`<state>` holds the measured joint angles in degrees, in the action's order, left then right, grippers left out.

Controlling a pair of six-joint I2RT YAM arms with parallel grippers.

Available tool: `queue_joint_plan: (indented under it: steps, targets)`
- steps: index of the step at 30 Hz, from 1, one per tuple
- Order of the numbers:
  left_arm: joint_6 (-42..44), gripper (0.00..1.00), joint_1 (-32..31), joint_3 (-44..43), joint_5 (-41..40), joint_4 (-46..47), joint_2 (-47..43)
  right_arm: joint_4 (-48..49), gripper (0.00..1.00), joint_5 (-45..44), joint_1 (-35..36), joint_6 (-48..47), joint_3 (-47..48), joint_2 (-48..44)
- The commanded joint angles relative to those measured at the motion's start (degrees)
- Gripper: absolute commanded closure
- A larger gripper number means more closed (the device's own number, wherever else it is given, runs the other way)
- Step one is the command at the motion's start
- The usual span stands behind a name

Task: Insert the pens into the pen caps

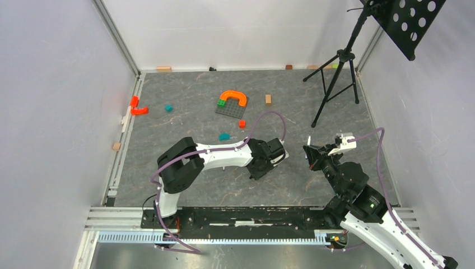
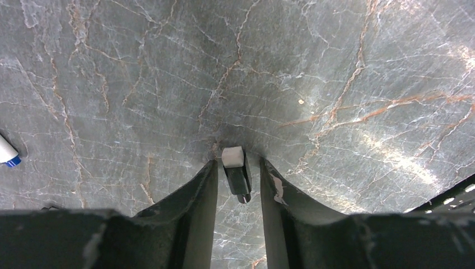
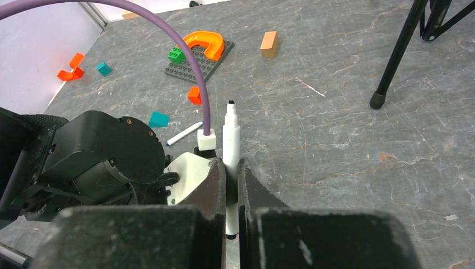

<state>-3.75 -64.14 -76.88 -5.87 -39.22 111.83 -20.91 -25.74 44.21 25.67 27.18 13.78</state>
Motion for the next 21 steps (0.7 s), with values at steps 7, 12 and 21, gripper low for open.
queue_joint_plan:
  steps: [7, 12, 21]
  targets:
    - [-0.3, 0.83, -0.7, -0.7, -0.9, -2.3, 2.3, 0.7, 1.0, -0.2, 0.2, 0.1, 1.1, -0.7]
    - [-1.1, 0.98, -0.7, 0.4, 0.5, 0.3, -2.4, 0.3, 1.0, -0.8, 0.2, -0.3, 1.5, -0.7]
    - [-3.1, 0.98, 2.3, 3.7, 4.1, 7.0, -16.0, 2.6, 1.0, -0.4, 0.2, -1.5, 1.9, -0.4]
